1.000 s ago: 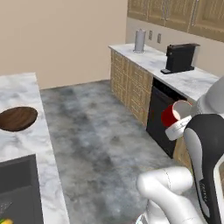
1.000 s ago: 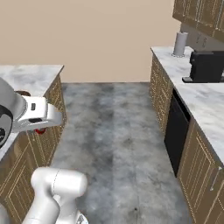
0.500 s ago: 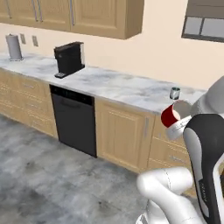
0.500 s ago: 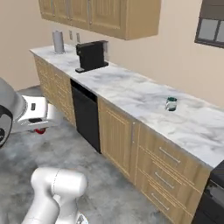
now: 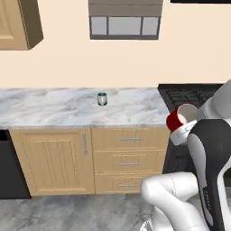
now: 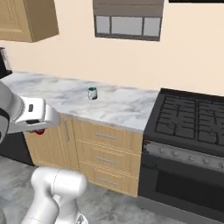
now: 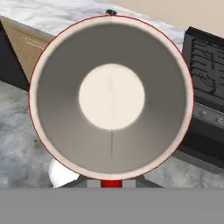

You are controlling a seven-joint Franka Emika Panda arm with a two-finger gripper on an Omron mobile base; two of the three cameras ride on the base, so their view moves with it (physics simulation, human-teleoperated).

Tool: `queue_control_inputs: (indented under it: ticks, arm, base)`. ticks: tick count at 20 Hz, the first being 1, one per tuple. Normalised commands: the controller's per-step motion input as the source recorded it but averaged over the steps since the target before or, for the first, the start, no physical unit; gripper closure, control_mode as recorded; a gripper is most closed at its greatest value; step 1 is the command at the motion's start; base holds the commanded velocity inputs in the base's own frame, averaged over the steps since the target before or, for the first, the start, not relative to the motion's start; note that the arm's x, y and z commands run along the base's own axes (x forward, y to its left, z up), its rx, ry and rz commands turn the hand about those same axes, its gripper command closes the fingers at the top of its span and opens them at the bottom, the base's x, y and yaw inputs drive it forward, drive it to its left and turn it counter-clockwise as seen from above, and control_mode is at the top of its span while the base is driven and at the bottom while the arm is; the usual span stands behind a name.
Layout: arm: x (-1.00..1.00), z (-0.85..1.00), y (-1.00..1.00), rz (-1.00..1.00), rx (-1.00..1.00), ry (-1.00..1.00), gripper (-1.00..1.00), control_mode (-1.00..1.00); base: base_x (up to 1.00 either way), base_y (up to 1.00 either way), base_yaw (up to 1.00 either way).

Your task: Clear the mugs and bowl far away from the sink.

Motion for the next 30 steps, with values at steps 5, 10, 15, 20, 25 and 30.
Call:
queue_control_inputs:
  ticks: [5,10,15,20,25,30]
  arm:
    - [0.00,0.00,0.00,0.00,0.00,0.00,1.00,1.00]
    - [0.00,0.00,0.00,0.00,0.00,0.00,1.00,1.00]
    - [0.00,0.00,0.00,0.00,0.00,0.00,1.00,1.00]
    - [0.00,0.00,0.00,0.00,0.00,0.00,1.00,1.00]
    - [0.00,0.00,0.00,0.00,0.00,0.00,1.00,1.00]
    - [0.00,0.00,0.00,0.00,0.00,0.00,1.00,1.00]
  base:
    - [1.00,0.14,-0.30]
    - [1.00,0.31,-0.27]
    - [0.82,0.13,-0.10]
    - [0.43,0.32,-0.12]
    - [0.05,0.15,-0.22]
    - [0.08,0.11,-0.17]
